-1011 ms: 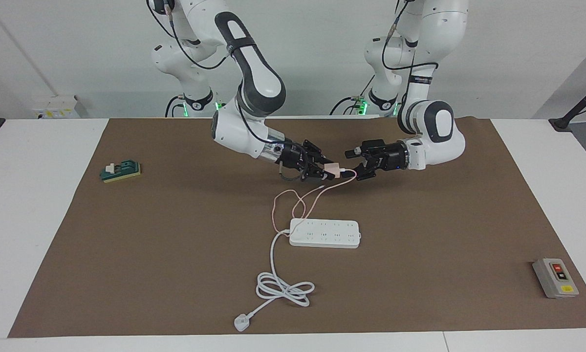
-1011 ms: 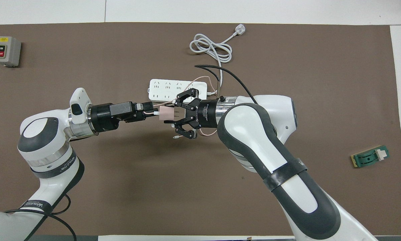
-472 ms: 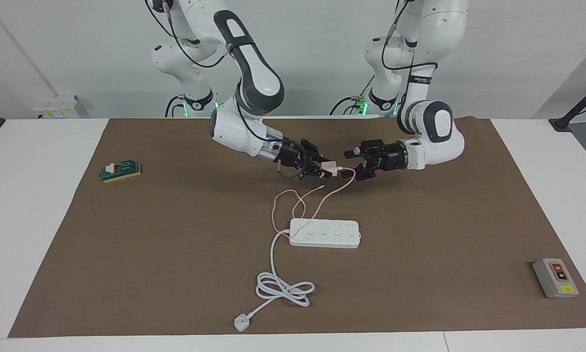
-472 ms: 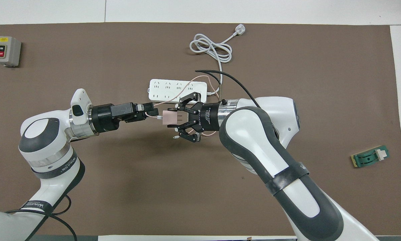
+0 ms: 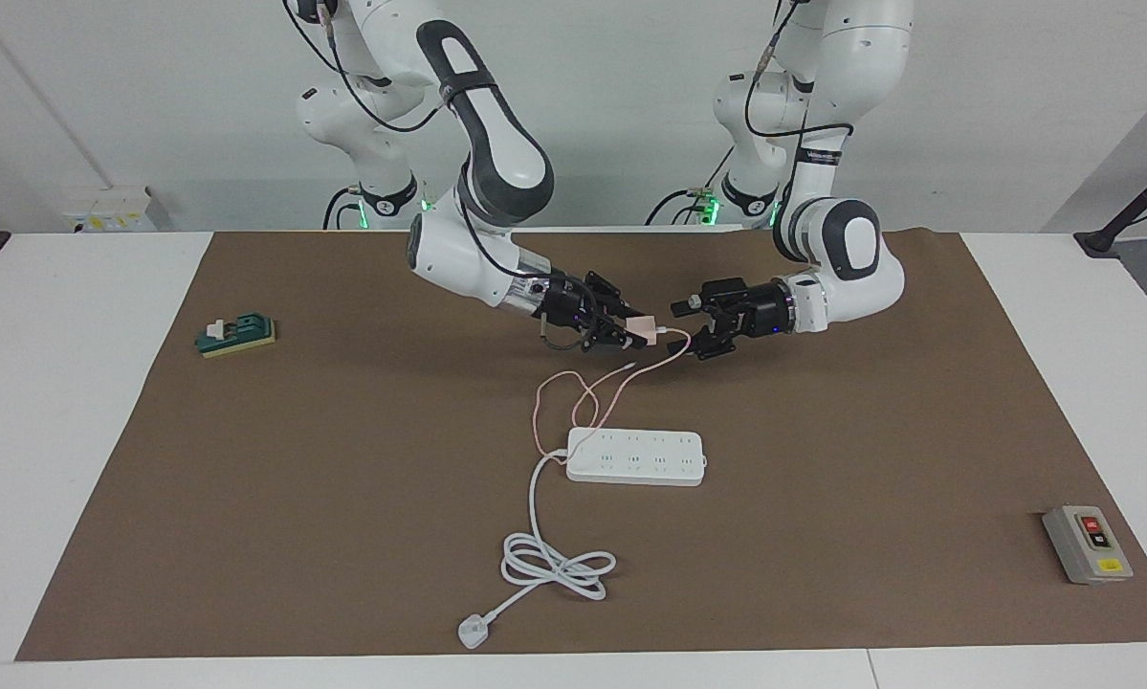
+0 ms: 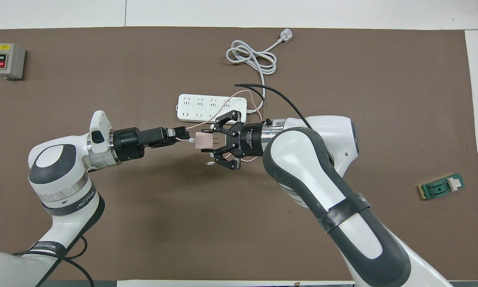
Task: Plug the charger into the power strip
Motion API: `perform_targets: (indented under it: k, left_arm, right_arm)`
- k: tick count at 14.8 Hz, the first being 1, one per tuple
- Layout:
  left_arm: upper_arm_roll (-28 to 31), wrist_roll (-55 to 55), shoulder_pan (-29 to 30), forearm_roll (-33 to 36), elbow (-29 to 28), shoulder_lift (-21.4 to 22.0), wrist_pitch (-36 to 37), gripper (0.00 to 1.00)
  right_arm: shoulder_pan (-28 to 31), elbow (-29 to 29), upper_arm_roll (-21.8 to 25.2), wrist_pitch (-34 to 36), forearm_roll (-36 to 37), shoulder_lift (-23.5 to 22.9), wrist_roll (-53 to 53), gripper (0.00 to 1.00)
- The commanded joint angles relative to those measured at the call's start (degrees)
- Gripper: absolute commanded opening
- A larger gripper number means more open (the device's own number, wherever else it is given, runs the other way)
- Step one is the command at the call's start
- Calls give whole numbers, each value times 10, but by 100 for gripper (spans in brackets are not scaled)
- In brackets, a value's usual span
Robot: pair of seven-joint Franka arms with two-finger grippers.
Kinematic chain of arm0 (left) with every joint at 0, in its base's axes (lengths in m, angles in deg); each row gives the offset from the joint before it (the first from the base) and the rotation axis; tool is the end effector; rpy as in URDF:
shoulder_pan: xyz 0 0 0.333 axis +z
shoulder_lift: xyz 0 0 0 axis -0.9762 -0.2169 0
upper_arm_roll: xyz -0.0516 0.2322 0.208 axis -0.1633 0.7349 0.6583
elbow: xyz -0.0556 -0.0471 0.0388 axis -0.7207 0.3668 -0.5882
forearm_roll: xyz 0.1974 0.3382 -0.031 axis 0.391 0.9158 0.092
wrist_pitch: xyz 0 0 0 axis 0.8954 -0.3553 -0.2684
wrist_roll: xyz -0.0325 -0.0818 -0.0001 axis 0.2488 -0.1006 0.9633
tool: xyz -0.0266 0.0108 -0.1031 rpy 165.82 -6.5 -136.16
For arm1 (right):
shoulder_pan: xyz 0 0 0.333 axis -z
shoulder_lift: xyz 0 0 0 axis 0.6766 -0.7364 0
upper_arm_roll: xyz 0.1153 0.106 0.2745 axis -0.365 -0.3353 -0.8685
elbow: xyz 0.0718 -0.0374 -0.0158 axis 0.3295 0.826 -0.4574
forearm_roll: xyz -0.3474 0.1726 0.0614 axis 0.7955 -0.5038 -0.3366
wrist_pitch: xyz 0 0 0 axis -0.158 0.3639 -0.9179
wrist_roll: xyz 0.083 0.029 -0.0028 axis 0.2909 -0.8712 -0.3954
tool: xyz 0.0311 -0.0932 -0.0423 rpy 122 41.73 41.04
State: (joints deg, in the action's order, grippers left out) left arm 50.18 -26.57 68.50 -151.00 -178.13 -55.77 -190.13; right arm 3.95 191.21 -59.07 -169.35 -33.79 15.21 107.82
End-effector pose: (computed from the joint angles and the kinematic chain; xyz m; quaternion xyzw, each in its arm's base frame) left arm 0.5062 -0.1706 0.3372 0.7377 0.0176 0.0664 0.6716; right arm 0.5312 0.3380 0.3810 -0.6159 0.6107 0.3233 0.3785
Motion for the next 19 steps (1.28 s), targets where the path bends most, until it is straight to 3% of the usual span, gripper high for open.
perform_targets:
  k: [1,19]
  left_arm:
    - [9,-21,-22,-5,-15,7,-15,100]
    - [9,-32,-53,-8,-10,0,-16,100]
  right_arm:
    - [6,15,-1,11,12,18,2,0]
    - [8,15,-1,11,12,18,0,0]
